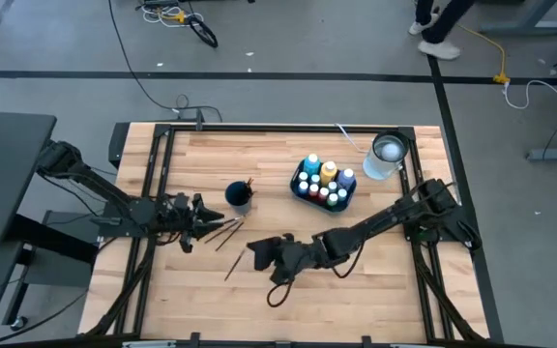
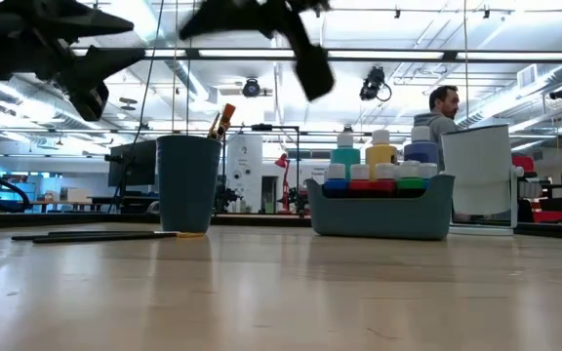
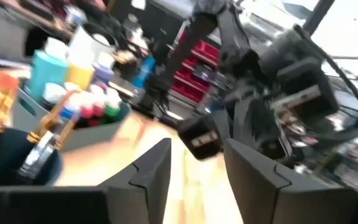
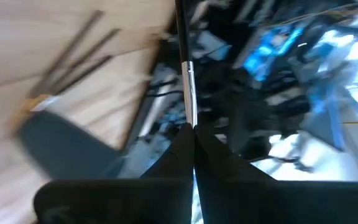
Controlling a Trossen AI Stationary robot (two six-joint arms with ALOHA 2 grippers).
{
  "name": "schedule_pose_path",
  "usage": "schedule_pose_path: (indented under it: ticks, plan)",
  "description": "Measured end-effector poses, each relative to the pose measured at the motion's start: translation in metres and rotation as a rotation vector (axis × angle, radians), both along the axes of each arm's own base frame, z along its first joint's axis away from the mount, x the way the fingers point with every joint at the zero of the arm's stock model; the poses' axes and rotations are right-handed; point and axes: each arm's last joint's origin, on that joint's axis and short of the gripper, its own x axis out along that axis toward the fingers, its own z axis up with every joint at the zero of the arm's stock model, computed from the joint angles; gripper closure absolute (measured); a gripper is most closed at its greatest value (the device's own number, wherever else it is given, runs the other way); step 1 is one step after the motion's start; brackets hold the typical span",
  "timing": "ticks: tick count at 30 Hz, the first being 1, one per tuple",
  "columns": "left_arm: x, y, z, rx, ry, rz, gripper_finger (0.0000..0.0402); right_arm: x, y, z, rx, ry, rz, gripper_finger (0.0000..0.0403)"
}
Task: Pick & Place Paint Supplies
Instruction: Put the silver paintbrush into the blue cup
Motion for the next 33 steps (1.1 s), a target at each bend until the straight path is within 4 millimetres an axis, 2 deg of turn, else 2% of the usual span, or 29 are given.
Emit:
schedule_pose_path:
  ticks: [4,9,18,26,33]
  plan:
    - [0.004,0.0,-0.002,0.025,0.058,-0.04,0.0226,0.006,-0.01,0.005,-0.053,-0.034,0.039,0.0403]
    - [0.008,0.001,-0.001,0.017,0.085,-0.092,0.0221,0.015,-0.032,0.01,-0.112,-0.063,0.05,0.0403]
    - [0.011,0.008,-0.003,-0.002,0.107,-0.046,0.0223,0.024,-0.064,0.015,-0.128,-0.107,0.047,0.0403]
    - [0.013,0.012,-0.003,0.01,0.108,-0.018,0.0223,0.027,-0.08,0.016,-0.13,-0.118,0.011,0.0403]
    - [0.014,0.016,-0.002,0.01,0.106,0.011,0.0223,0.027,-0.083,0.015,-0.13,-0.108,0.011,0.0403]
